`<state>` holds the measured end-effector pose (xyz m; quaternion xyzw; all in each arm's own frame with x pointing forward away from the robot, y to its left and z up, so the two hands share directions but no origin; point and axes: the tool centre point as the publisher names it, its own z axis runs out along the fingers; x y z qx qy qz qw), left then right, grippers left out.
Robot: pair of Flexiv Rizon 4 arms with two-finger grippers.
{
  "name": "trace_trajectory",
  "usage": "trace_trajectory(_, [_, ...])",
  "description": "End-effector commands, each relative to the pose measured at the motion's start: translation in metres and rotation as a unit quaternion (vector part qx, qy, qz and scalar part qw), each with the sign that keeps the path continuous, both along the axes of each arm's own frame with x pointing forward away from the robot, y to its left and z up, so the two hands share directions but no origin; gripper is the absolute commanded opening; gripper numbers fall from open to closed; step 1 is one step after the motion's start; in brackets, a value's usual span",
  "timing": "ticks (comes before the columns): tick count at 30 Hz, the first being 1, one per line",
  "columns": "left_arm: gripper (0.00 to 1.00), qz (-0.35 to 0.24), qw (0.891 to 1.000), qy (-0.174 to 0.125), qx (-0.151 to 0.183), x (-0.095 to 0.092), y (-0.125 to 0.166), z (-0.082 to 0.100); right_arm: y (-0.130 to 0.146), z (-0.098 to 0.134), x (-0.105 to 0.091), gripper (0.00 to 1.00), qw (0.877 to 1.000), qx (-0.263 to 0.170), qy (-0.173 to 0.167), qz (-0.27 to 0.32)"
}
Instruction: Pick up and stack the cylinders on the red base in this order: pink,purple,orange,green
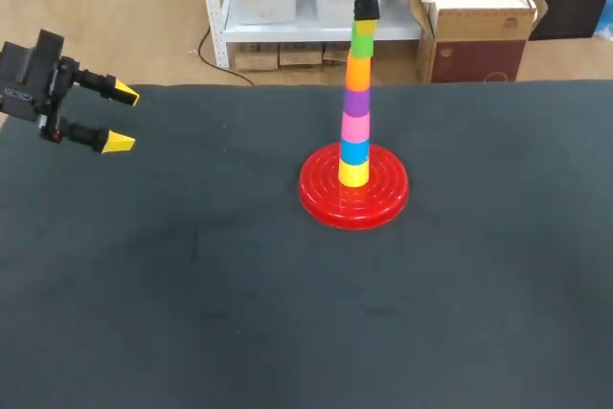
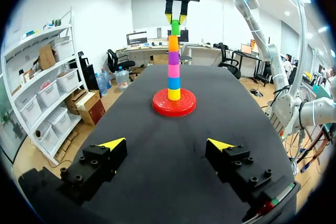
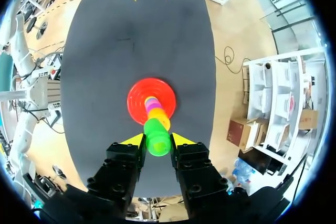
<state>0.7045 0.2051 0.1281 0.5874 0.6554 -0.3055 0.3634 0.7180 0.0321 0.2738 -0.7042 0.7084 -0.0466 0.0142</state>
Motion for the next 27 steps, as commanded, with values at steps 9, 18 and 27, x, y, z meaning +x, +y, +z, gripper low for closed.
trace_trajectory(9, [1.0, 0.0, 1.0, -0.002, -0.001, -0.001, 0.001, -0.001, 0.005, -0.005, 0.012, 0.0, 1.0, -0.005, 0.028, -0.004])
trace_trajectory(18, [1.0, 0.0, 1.0, -0.002, -0.001, -0.001, 0.001, -0.001, -0.003, -0.011, 0.001, 0.0, 0.999, -0.001, 0.028, -0.015])
trace_trajectory(27, [1.0, 0.0, 1.0, -0.002, -0.001, -0.001, 0.001, -0.001, -0.004, -0.036, -0.007, 0.0, 0.999, 0.024, 0.023, -0.03])
